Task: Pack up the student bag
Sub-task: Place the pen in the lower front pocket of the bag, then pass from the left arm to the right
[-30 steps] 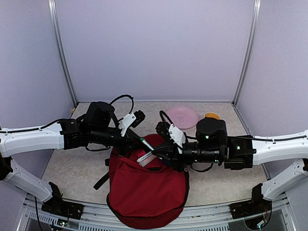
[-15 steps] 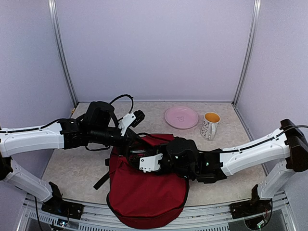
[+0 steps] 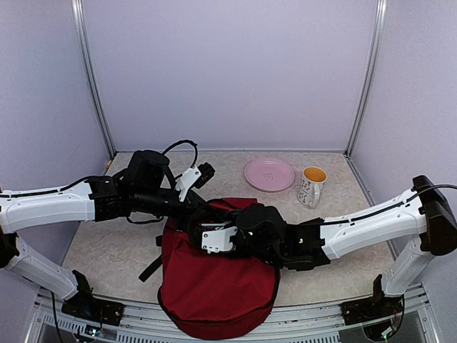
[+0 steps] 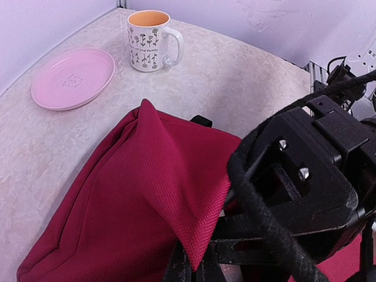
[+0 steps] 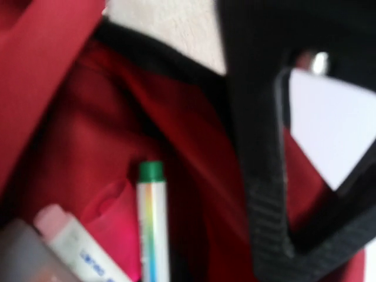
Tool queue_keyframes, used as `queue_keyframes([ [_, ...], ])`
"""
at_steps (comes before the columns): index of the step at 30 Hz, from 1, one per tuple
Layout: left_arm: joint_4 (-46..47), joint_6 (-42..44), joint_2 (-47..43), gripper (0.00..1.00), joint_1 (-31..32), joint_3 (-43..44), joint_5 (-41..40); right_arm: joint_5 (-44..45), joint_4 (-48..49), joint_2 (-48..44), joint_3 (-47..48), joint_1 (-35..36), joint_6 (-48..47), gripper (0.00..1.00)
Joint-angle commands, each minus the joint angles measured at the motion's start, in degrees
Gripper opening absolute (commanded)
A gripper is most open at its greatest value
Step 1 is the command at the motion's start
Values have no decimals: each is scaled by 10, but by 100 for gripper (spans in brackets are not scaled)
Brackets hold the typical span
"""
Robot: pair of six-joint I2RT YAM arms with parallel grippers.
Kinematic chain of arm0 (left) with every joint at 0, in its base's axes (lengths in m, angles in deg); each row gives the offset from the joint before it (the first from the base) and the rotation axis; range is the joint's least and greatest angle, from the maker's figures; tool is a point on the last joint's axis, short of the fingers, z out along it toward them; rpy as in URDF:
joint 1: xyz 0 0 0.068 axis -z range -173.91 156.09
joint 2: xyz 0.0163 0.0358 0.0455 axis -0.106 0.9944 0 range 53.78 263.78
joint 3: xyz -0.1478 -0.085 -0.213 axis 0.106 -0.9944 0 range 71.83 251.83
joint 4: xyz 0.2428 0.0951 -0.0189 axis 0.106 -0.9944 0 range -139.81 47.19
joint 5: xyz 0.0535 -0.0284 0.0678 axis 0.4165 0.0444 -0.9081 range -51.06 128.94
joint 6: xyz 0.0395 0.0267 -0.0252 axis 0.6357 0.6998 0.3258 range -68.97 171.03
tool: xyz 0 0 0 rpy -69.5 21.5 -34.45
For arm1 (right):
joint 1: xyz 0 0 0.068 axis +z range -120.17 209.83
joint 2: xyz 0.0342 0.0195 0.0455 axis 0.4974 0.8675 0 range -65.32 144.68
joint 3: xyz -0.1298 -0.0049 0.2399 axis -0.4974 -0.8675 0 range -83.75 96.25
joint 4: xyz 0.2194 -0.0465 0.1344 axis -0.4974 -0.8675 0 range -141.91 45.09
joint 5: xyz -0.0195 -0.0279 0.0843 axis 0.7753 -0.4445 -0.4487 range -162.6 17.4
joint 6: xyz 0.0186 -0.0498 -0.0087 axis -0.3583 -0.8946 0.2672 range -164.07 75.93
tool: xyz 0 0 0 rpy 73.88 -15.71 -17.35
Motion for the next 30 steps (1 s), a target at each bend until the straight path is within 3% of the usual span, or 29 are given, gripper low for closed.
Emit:
queue_keyframes([
  [1,21,0,-12,0,-1,14,13,-26,-24,-41,19,9,69,65],
  [6,21,1,-13,0,-1,13,13,-157,-31,-133,9,10,161,66],
  [12,22,0,-12,0,-1,13,17,-164,-11,-231,-34,-19,334,82],
  [17,22,-1,-10,0,-1,13,16,-197,-114,-241,-33,-117,546,100],
  [22,22,-1,-11,0,-1,12,13,-274,-162,-203,-38,-162,624,100],
  [30,23,-2,-11,0,-1,13,15,-314,-166,-151,-55,-162,645,85],
])
